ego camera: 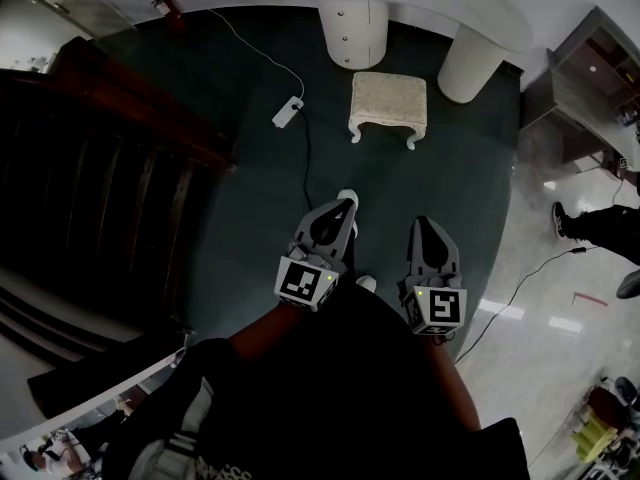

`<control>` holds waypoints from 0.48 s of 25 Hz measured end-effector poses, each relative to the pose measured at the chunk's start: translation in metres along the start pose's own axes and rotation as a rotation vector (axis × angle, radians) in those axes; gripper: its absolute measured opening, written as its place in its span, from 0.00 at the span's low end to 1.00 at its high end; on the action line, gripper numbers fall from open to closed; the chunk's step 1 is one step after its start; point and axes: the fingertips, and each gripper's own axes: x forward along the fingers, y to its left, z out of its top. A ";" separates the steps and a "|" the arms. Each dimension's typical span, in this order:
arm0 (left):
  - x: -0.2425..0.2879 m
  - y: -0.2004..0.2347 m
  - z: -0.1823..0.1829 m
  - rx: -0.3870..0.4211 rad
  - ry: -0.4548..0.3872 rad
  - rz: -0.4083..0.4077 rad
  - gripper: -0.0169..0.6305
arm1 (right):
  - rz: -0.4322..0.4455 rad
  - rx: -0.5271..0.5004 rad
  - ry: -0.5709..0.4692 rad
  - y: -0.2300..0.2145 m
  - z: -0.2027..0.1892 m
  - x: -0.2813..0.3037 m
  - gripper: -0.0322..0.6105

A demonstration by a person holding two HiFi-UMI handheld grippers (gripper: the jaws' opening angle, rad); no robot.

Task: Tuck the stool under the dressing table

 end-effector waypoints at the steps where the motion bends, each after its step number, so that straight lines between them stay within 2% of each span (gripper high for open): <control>1: 0.011 0.009 -0.002 -0.009 0.004 -0.002 0.05 | 0.003 -0.001 0.008 -0.003 0.000 0.013 0.11; 8: 0.112 0.075 -0.012 -0.078 0.032 -0.051 0.05 | 0.034 -0.056 0.076 -0.033 0.007 0.133 0.11; 12: 0.167 0.123 -0.019 -0.074 0.036 -0.071 0.05 | 0.023 -0.062 0.135 -0.051 0.012 0.206 0.11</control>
